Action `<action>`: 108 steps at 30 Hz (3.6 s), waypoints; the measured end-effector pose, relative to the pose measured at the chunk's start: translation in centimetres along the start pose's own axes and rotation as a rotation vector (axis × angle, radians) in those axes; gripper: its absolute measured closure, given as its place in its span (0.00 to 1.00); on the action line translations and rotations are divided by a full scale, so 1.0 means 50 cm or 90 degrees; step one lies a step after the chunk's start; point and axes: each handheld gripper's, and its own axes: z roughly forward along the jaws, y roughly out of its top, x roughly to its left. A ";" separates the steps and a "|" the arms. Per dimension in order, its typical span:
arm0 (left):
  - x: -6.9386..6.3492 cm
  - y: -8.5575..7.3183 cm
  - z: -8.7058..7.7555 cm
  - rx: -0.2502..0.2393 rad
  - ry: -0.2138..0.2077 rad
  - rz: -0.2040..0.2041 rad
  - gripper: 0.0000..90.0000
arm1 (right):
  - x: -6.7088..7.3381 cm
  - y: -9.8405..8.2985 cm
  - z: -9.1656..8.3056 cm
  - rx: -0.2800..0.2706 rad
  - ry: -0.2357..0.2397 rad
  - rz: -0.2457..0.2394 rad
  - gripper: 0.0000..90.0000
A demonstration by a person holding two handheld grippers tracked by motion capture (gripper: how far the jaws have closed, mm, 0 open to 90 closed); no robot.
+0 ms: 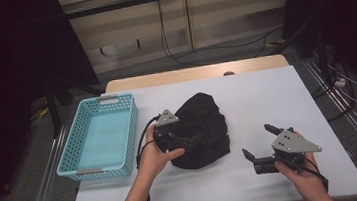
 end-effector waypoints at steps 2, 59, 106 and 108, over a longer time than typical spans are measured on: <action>-0.002 -0.002 0.002 0.004 -0.003 0.009 0.05 | -0.002 0.001 0.003 0.002 -0.003 0.000 0.00; 0.079 -0.017 -0.095 -0.024 0.059 -0.120 0.75 | -0.021 -0.003 0.094 0.039 -0.005 0.012 0.01; 0.085 0.001 -0.147 -0.062 0.064 -0.148 0.97 | 0.016 0.033 0.246 0.113 0.042 0.018 0.17; 0.086 0.001 -0.154 -0.068 0.070 -0.150 0.97 | 0.019 0.030 0.266 0.136 0.060 0.049 0.21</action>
